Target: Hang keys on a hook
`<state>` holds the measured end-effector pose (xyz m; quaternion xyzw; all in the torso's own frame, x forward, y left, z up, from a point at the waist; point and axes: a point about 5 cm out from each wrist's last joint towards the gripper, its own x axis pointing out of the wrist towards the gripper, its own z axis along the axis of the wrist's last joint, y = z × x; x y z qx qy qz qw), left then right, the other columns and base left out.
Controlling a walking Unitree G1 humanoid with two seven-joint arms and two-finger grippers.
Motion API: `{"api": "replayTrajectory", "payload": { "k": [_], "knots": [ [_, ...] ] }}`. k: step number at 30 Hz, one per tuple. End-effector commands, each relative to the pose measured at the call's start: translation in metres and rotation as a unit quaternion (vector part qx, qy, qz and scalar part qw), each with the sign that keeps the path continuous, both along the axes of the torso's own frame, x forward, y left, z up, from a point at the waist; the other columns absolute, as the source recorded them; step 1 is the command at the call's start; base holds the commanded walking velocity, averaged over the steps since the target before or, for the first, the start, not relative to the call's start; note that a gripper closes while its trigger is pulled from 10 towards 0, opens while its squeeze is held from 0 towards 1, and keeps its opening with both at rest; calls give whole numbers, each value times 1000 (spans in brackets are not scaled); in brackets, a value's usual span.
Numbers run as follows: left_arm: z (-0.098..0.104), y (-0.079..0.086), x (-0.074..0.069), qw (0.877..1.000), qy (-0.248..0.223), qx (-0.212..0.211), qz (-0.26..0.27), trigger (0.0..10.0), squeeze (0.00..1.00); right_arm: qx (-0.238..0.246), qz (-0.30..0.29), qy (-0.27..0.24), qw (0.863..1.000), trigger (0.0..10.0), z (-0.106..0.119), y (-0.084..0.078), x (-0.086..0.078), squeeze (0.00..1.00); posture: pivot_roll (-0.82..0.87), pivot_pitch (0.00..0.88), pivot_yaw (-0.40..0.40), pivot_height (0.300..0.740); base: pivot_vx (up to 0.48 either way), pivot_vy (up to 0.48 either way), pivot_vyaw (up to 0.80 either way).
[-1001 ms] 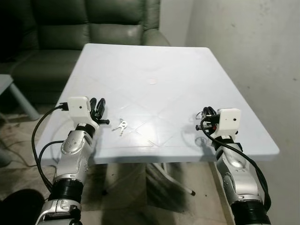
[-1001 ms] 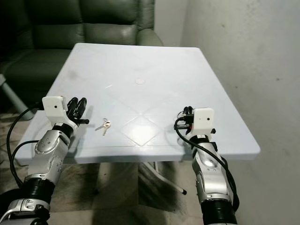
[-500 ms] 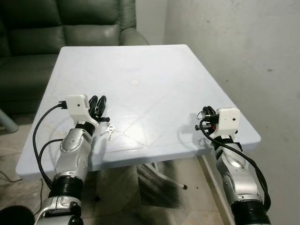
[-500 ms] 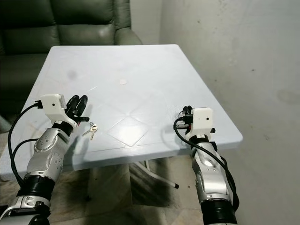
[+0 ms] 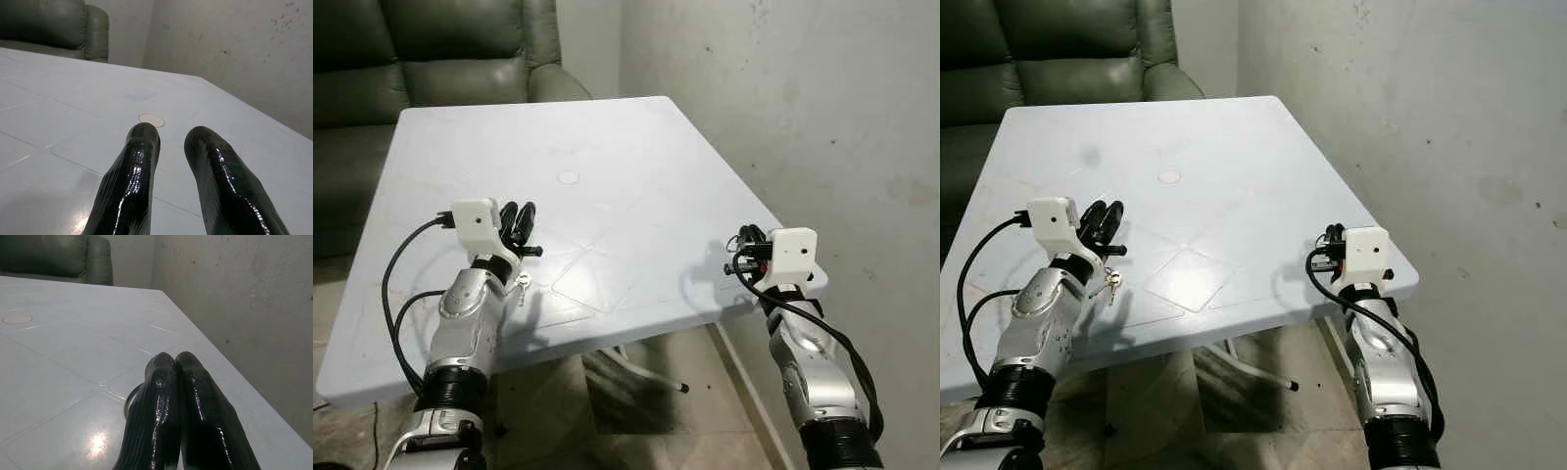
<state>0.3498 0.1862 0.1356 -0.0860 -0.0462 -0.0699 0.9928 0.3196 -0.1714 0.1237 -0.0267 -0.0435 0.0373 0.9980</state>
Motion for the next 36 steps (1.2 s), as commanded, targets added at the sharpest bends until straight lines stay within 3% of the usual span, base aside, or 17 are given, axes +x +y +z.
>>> {"api": "replayTrajectory", "payload": {
  "k": [1,15,23,36],
  "knots": [
    [3,2,3,1000,2,9,7,10000,0,-6,3,-7,1000,10000,4,1,2,0,-80,0,-18,740,0,0,-712],
    [5,5,4,1000,-1,9,9,10000,0,-5,-4,-9,1000,10000,5,-1,2,0,-83,0,-13,740,0,0,-715],
    [6,5,6,1000,0,4,13,10000,0,-7,-6,-11,1000,10000,5,-1,2,0,-85,0,-14,740,-92,392,-717],
    [6,5,7,1000,1,11,21,10000,0,-8,-10,-11,1000,10000,5,-1,2,0,-86,0,-13,740,0,0,-715]
  ]
}}
